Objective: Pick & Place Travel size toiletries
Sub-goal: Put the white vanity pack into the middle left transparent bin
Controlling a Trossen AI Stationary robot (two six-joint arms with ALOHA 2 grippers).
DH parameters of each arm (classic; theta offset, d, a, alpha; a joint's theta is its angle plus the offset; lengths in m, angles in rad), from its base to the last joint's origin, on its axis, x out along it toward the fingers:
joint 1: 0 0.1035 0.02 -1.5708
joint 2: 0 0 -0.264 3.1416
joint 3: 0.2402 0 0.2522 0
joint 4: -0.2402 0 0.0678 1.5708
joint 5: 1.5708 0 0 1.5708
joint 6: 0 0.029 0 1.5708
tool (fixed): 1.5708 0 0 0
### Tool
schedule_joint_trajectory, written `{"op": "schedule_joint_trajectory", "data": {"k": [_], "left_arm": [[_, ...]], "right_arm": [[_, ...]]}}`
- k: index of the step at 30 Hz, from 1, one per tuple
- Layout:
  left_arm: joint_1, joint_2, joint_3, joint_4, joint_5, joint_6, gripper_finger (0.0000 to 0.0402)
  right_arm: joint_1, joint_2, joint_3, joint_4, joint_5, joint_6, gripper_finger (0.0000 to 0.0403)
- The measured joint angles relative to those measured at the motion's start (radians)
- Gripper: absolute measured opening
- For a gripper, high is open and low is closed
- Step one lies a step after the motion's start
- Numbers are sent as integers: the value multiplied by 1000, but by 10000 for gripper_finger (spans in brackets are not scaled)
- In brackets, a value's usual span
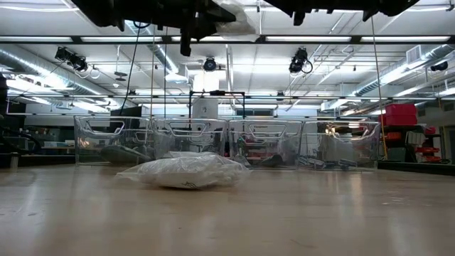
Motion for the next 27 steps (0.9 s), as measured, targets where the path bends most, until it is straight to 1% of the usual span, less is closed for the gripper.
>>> {"op": "schedule_joint_trajectory", "data": {"k": [6, 12, 20, 27], "left_arm": [[40, 0, 0, -11, -14, 3, 77], [91, 0, 0, -52, -18, 30, 73], [167, 0, 0, -114, -18, 28, 76], [207, 0, 0, -158, -18, 28, 71]], "right_arm": [[0, 0, 0, -9, -1, 44, 145], [0, 0, 0, -66, -1, 111, 145], [0, 0, 0, -147, -1, 116, 140], [0, 0, 0, -161, -1, 114, 140]]}}
